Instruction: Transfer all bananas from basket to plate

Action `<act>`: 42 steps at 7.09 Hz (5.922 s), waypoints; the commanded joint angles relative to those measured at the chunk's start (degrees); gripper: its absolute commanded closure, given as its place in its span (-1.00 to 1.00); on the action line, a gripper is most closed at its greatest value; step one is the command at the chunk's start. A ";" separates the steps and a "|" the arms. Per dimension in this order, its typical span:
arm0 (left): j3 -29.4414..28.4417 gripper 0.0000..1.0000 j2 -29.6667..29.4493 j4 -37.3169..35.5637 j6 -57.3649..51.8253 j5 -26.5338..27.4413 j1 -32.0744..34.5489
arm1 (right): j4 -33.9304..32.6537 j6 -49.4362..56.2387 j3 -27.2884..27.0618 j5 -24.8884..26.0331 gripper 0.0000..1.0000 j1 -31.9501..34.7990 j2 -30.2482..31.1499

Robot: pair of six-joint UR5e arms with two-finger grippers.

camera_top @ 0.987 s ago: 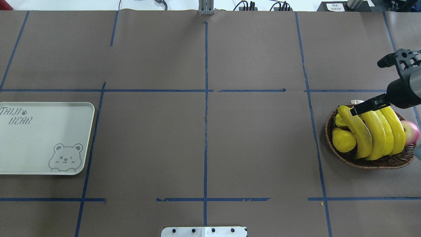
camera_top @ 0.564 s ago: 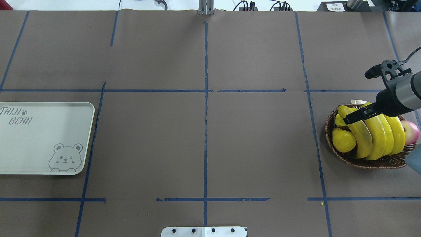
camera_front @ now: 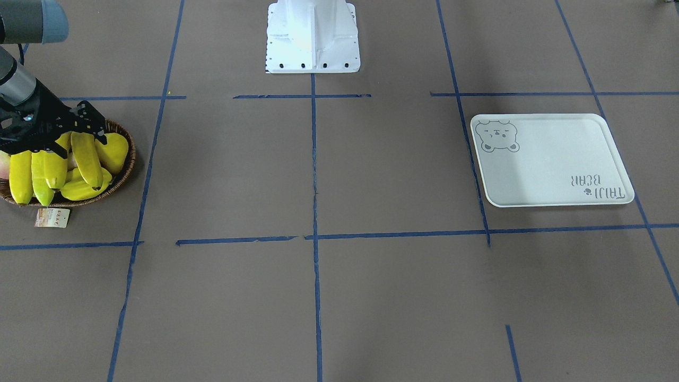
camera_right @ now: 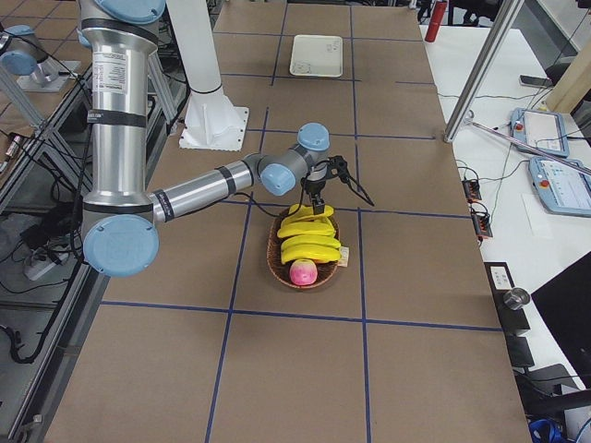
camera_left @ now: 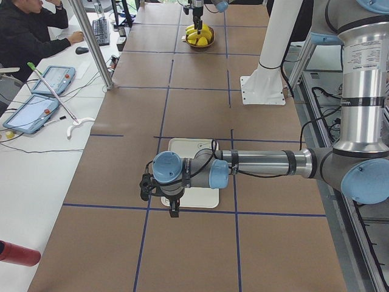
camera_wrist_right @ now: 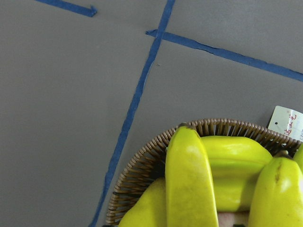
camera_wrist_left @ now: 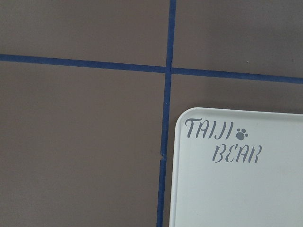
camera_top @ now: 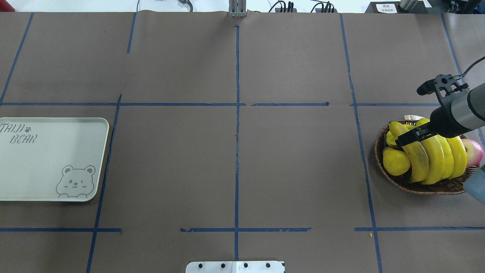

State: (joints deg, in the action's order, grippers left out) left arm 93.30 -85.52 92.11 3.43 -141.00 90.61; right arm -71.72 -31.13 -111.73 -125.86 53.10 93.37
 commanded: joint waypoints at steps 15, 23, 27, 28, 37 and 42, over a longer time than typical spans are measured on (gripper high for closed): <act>0.12 -1.00 -0.09 0.00 0.26 -0.24 -0.08 | 0.26 2.39 0.99 -0.35 0.51 -1.25 2.00; 1.26 -1.00 -0.35 0.00 0.26 -0.50 -0.08 | -0.44 -2.32 -5.34 -15.74 0.99 5.89 -4.29; 9.25 -1.00 -1.92 6.81 8.36 -4.72 -5.51 | 0.52 -31.21 -4.63 -0.23 0.98 -9.90 -23.10; 9.35 -1.00 -3.50 15.47 22.36 -4.64 -11.18 | 0.53 -34.67 -4.72 4.44 0.98 -13.60 -25.75; 8.12 -0.98 -30.73 56.69 106.56 15.84 -44.79 | 8.70 -45.16 -4.81 12.57 0.98 -20.75 -28.94; 8.04 -0.94 -34.71 56.25 107.40 29.51 -57.71 | 8.70 -44.99 -4.11 16.26 0.98 -24.10 -31.14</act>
State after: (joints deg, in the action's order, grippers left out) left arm 101.95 -119.25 148.46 110.80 -115.61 36.02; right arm -63.06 -76.18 -115.97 -109.74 29.35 62.47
